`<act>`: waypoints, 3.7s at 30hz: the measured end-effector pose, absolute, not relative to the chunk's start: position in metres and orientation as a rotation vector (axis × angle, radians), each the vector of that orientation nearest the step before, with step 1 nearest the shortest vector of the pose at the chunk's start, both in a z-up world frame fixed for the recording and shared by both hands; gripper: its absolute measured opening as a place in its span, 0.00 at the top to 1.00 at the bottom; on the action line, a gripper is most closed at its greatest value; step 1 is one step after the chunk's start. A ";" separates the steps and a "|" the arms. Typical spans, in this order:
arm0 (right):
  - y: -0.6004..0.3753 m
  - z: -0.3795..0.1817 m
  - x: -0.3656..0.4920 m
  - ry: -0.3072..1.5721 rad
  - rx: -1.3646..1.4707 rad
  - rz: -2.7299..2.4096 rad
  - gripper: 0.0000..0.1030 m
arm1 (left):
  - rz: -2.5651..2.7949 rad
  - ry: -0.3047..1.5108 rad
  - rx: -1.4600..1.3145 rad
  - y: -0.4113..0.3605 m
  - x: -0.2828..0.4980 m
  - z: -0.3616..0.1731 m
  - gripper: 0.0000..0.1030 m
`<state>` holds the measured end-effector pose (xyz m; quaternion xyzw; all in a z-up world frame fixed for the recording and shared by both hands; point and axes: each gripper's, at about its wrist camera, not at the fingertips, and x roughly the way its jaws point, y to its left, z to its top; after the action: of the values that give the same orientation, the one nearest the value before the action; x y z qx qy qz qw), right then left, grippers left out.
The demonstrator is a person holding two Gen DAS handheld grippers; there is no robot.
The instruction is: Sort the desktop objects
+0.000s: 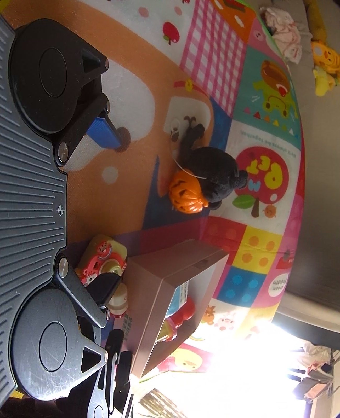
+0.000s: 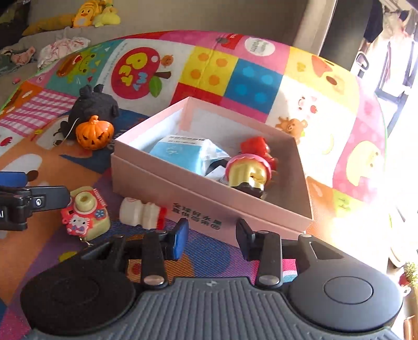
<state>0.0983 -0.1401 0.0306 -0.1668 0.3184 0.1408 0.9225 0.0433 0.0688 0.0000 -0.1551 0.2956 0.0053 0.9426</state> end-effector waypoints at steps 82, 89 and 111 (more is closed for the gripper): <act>-0.129 0.020 0.127 0.823 -0.148 0.320 0.58 | -0.085 0.687 -0.085 0.034 0.017 0.004 0.24; -0.167 0.031 0.104 0.884 -0.161 0.350 0.58 | -0.089 0.680 -0.023 0.024 0.016 0.004 0.32; -0.281 0.189 0.068 0.397 0.016 0.265 0.58 | -0.310 0.337 0.020 -0.050 0.126 0.148 0.32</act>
<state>0.0675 -0.2815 0.1892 0.0077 0.1967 0.1311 0.9716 0.1260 -0.0501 0.1477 0.0099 0.1671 -0.1535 0.9739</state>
